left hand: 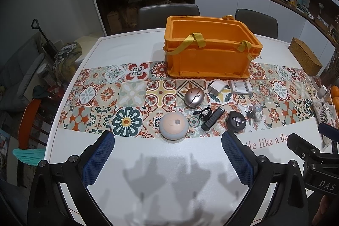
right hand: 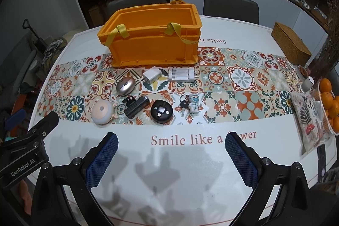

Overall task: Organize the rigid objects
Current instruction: 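Move left tool toward the beige dome lamp while right tool approaches the black round puck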

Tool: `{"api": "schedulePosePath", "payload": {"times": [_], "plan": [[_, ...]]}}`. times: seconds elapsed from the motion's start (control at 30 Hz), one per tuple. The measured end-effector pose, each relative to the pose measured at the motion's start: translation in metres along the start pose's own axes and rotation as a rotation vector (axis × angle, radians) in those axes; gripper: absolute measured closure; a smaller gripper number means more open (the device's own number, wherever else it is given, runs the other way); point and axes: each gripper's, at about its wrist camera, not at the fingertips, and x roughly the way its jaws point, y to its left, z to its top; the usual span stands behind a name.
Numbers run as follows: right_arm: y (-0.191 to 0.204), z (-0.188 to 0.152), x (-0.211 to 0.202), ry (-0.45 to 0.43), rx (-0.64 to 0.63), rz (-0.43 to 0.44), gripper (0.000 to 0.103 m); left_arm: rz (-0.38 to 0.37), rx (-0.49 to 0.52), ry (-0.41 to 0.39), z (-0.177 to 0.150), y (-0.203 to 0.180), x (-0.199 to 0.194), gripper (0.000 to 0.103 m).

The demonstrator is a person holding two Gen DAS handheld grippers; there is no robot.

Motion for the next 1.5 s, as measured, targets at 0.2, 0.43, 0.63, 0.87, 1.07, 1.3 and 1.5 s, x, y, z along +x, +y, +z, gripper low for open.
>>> {"api": "schedulePosePath", "payload": {"times": [0.2, 0.43, 0.63, 0.87, 1.07, 1.3, 1.5], "plan": [[0.001, 0.0, 0.001, 0.001, -0.001, 0.002, 0.001, 0.0, 0.0, 0.0, 0.0, 0.0, 0.0, 0.0], [0.001, -0.001, 0.004, 0.004, -0.002, 0.002, 0.001, 0.0, 0.0, 0.001, 0.001, 0.0, 0.0, 0.0], [0.002, -0.002, 0.005, 0.009, -0.003, 0.001, 0.001, -0.002, 0.0, 0.005, 0.001, 0.0, 0.001, 0.0], [0.004, 0.0, 0.01, 0.029, -0.006, 0.008, 0.001, -0.001, -0.011, 0.027, 0.001, 0.002, 0.01, 0.0], [0.001, 0.004, 0.026, 0.076, 0.01, 0.027, 0.001, 0.005, -0.046, 0.07, 0.002, 0.008, 0.025, 0.0], [0.003, 0.01, 0.051, 0.106, 0.019, 0.083, 0.001, -0.025, -0.054, 0.106, -0.001, 0.012, 0.044, 0.0], [0.008, 0.018, 0.07, 0.112, 0.013, 0.125, 0.001, -0.05, -0.077, 0.124, 0.0, 0.017, 0.062, 0.0]]}}
